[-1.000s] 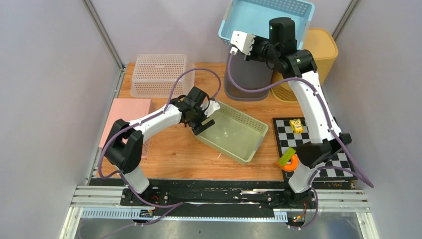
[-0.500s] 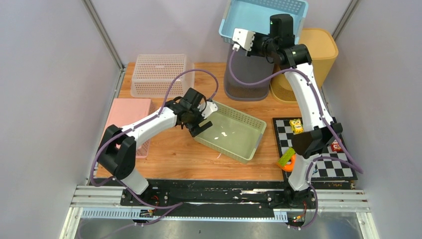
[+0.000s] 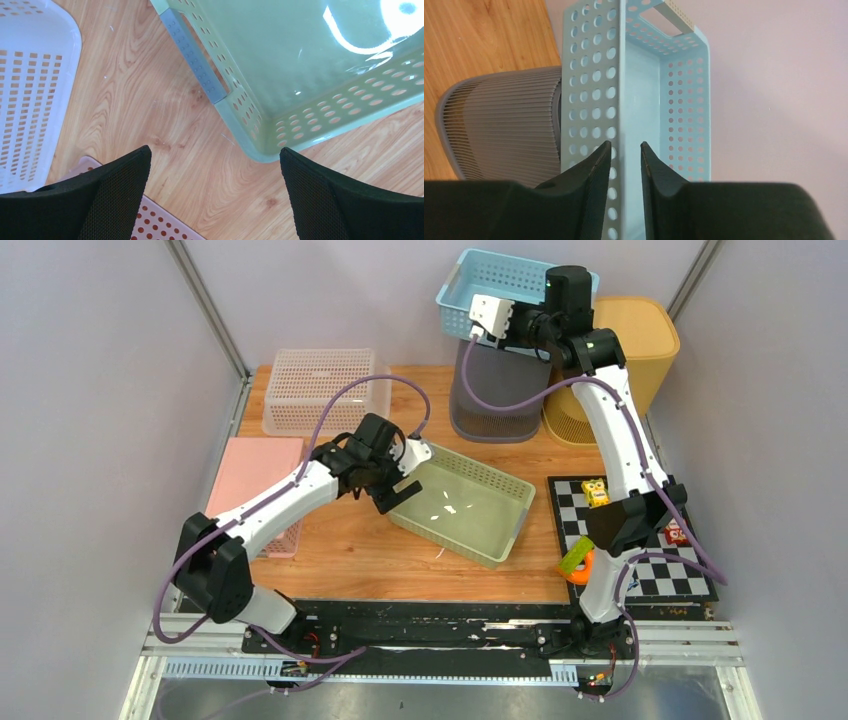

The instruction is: Turn the large container upside down

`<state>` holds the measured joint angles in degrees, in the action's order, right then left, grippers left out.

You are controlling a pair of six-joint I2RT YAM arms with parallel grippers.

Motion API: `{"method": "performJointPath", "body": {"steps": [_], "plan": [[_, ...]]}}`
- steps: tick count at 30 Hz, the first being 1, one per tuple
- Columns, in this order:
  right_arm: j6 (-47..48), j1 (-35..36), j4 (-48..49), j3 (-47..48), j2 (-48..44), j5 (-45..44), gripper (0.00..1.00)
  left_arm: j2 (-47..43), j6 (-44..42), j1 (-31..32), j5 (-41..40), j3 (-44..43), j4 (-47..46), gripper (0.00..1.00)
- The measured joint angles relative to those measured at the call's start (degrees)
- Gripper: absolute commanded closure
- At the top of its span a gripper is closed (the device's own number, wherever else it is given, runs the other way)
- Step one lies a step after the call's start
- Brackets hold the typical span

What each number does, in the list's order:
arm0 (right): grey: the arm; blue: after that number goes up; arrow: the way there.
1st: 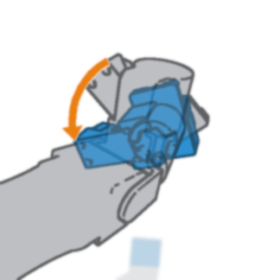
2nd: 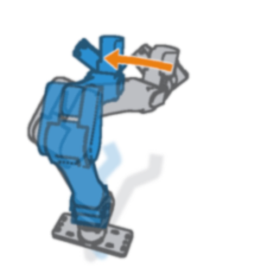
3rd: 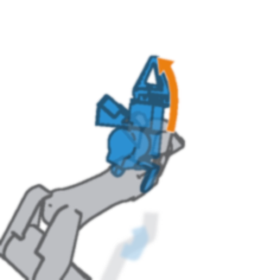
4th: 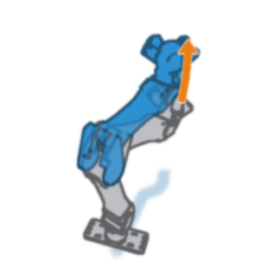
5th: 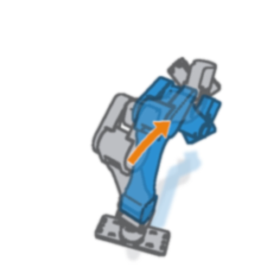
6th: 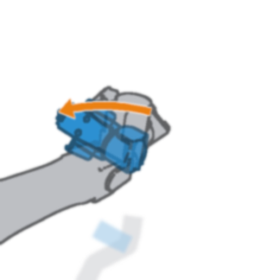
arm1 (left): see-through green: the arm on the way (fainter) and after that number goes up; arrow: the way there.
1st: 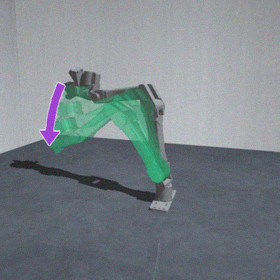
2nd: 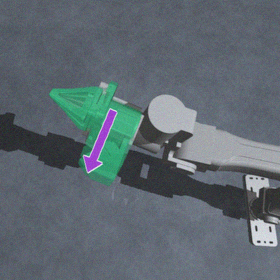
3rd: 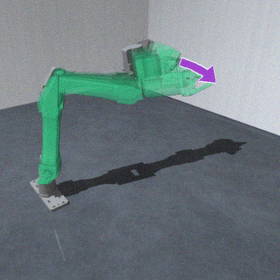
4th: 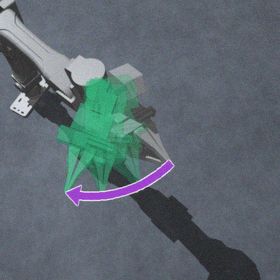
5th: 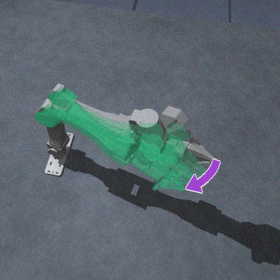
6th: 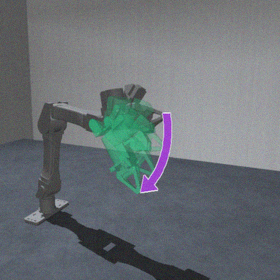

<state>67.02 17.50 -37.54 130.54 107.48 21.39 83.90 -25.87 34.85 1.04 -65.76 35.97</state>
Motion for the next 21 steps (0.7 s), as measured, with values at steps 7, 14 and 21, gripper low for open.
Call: {"method": "performJointPath", "body": {"steps": [7,14,21], "plan": [[0.4,-0.2,2.1,-0.6,0.0,-0.7,0.34,-1.3,-1.2,0.0,2.4,0.9,0.8,0.00],[-1.7,0.2,3.2,-1.9,-2.5,-2.9,0.26,-4.3,-2.1,0.0,3.8,2.8,0.9,0.00],[-7.4,7.1,2.2,-13.7,-20.6,-7.7,0.22,-6.4,-1.9,-0.9,4.0,3.6,0.5,0.00]]}}
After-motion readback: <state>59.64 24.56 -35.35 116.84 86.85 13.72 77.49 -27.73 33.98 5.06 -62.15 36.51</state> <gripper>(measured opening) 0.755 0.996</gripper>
